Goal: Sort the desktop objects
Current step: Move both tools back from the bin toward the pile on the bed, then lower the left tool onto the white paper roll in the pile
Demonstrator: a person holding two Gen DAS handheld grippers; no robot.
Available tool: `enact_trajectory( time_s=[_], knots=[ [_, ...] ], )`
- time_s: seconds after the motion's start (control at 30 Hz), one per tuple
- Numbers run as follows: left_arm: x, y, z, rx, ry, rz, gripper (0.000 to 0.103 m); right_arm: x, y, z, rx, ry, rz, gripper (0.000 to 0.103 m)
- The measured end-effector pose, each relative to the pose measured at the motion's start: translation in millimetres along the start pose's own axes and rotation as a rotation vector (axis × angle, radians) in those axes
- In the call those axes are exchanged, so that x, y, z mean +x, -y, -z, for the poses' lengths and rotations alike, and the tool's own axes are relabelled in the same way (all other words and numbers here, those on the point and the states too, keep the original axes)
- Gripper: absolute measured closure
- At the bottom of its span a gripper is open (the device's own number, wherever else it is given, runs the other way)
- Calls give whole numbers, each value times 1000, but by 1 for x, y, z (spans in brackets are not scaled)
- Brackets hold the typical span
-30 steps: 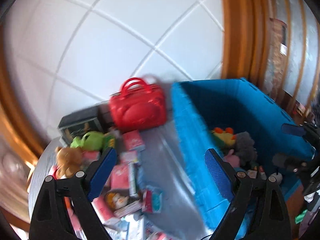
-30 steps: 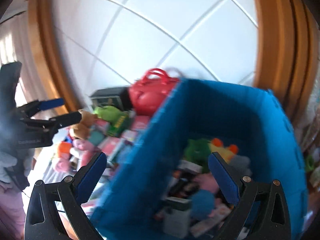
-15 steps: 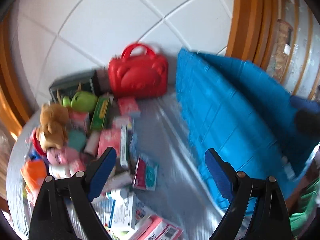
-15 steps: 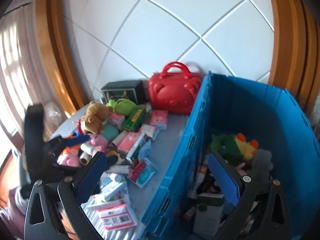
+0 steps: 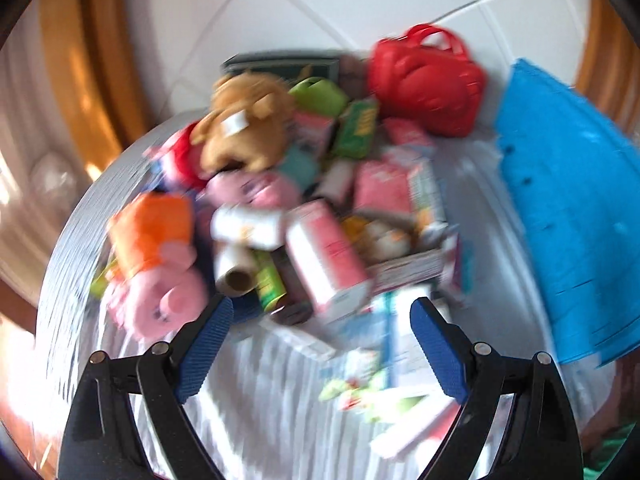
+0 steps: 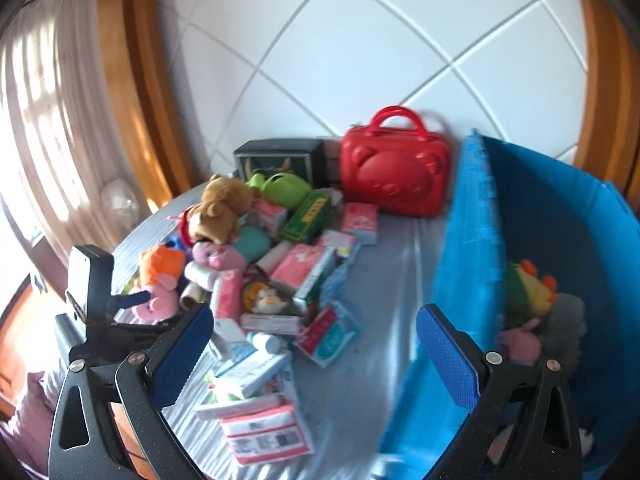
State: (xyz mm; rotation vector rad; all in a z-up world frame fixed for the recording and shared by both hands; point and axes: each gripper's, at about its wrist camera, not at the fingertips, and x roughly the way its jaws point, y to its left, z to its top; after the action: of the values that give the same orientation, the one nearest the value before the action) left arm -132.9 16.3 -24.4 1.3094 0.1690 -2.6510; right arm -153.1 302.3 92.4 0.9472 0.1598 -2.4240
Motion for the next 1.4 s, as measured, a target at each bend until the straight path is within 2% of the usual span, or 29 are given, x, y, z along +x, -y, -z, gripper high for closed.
enact_trajectory(
  time_s=[0.13,0.23,0.4,0.53,0.73,0.9,1.07,1.23,1.4],
  knots=[
    [23,-33,21,-6,-50,-61,12,31,-20,9,7,-57,-34,0],
    [42,-51,35,-38,-98,-71,12,62,-28,21,25,-119,-45,0],
    [69,-72,49,-94,-153,-62,12,105,-23,49,90,-230,-6,0],
    [78,-92,48,-124,-157,-85,12,124,-11,66,141,-294,28,0],
    [83,-134,31,-208,-147,-96,12,145,-4,75,207,-335,45,0],
    [97,-134,-5,-196,-112,-86,12,161,-11,67,210,-338,44,0],
    [136,-116,-40,-158,-131,-38,12,174,-15,57,218,-328,47,0],
    [186,-101,-46,-99,-210,-98,12,188,-9,55,227,-353,72,0],
    [201,-102,-48,-102,-203,-135,12,200,-3,52,228,-352,81,0]
  ],
)
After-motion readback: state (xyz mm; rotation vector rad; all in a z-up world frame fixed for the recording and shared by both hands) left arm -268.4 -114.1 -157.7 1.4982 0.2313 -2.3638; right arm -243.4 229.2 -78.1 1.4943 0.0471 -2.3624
